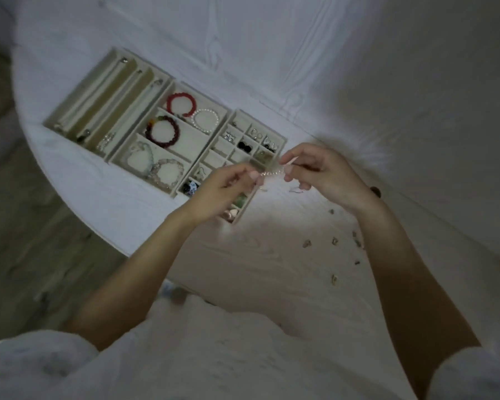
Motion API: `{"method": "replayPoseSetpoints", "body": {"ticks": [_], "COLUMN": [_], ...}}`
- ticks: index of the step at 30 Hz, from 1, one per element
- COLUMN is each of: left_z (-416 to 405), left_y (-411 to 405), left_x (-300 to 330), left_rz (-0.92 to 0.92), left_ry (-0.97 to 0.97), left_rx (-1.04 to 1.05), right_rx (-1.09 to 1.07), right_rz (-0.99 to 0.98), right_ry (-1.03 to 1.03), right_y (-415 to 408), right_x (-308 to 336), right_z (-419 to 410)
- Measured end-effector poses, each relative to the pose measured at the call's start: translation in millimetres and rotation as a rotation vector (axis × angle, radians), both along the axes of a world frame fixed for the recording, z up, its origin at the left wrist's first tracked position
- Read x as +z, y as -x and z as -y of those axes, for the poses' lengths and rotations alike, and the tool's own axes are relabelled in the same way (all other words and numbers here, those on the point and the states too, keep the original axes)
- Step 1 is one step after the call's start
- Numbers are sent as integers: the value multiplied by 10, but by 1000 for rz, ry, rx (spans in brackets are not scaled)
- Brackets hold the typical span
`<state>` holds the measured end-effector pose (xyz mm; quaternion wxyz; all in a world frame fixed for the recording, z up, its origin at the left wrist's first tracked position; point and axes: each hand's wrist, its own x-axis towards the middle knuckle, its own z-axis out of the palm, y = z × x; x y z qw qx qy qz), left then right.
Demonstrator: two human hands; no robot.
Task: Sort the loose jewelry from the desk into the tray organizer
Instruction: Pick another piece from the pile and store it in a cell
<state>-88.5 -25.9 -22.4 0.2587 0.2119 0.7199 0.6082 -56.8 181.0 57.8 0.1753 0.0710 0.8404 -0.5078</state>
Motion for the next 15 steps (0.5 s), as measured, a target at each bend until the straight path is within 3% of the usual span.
{"method": "replayPoseSetpoints", "body": {"ticks": [7, 11, 15], "left_z": [1105, 1458, 1684], "left_y": [137, 206, 315], "left_x": [-21, -132, -286], "left_rz": [-66, -108, -74], "left_ry": [263, 373, 344], "left_rx": [324, 524, 717], "right_rx": [362, 369, 230], "right_rz": [82, 57, -22], "right_ry": [46, 41, 42], "right_y": [848, 1272, 1640], "right_x": [-349, -593, -842], "right_z": [466, 662, 913]}}
